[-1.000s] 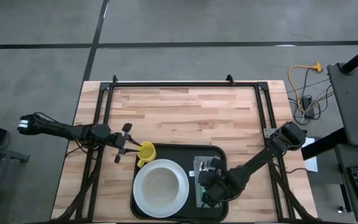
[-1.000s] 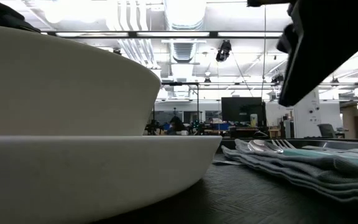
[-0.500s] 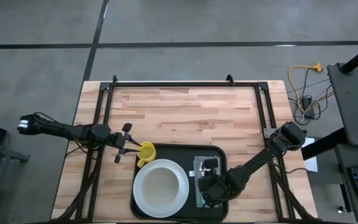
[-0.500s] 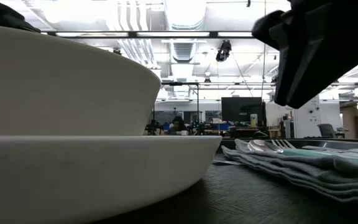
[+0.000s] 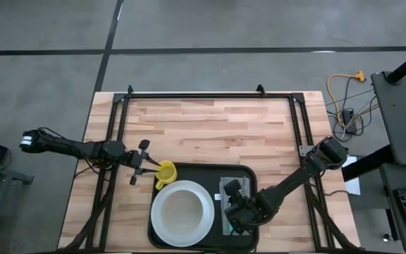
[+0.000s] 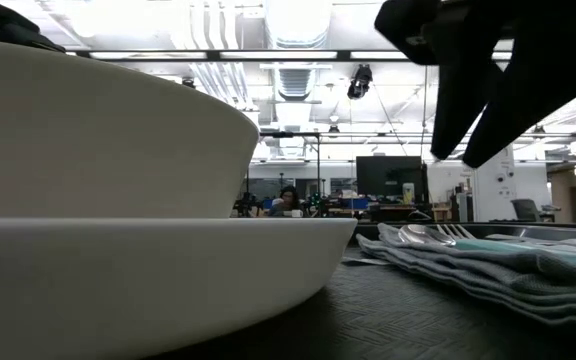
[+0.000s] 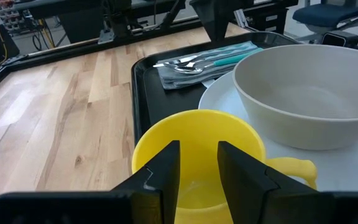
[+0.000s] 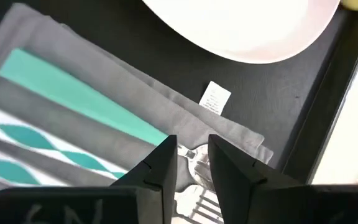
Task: Set up tray
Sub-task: Return to Home Position
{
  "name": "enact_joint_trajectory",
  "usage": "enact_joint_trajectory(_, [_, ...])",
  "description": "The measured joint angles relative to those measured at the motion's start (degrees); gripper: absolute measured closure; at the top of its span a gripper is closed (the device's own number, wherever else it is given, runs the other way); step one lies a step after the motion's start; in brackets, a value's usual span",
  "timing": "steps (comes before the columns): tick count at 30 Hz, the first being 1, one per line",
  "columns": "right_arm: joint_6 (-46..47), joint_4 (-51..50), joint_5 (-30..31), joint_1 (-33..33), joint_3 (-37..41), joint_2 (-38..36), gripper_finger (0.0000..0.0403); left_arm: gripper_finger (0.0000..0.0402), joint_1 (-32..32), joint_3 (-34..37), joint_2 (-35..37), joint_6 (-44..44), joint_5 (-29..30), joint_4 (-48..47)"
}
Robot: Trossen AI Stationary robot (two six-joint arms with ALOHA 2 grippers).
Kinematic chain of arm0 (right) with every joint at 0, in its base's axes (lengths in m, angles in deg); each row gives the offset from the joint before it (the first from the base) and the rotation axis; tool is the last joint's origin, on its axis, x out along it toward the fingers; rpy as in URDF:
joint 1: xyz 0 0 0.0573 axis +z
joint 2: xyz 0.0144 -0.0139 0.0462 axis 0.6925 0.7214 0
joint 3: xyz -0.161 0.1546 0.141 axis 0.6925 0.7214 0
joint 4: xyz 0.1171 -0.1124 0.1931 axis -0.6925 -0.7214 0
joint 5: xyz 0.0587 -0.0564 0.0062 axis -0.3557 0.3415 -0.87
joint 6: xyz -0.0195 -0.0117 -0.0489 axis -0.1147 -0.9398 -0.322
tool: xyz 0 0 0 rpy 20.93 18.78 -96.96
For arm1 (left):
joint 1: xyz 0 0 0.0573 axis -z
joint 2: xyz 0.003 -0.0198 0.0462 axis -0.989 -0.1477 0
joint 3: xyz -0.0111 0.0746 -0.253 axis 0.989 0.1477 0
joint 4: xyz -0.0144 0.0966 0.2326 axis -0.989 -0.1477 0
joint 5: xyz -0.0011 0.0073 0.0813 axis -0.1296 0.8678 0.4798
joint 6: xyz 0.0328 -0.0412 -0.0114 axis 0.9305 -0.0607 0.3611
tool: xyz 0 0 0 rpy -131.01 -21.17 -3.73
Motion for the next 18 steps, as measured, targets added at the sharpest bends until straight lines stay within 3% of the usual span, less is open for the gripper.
enact_joint_trajectory(5, [-2.6,0.9,-0.5,0.0,1.8,-2.5,0.0330,0.0307,0.0,0.0,0.0,0.0,0.0,0.0])
enact_joint_trajectory(12, [-6.5,6.4,-7.2,-0.3,6.9,-6.2,0.0334,0.0307,0.0,0.0,0.0,0.0,0.0,0.0])
enact_joint_trajectory(18, [-9.3,12.6,-7.8,-0.8,13.5,-10.2,0.0324,0.0307,0.0,0.0,-0.1,0.0,0.0,0.0])
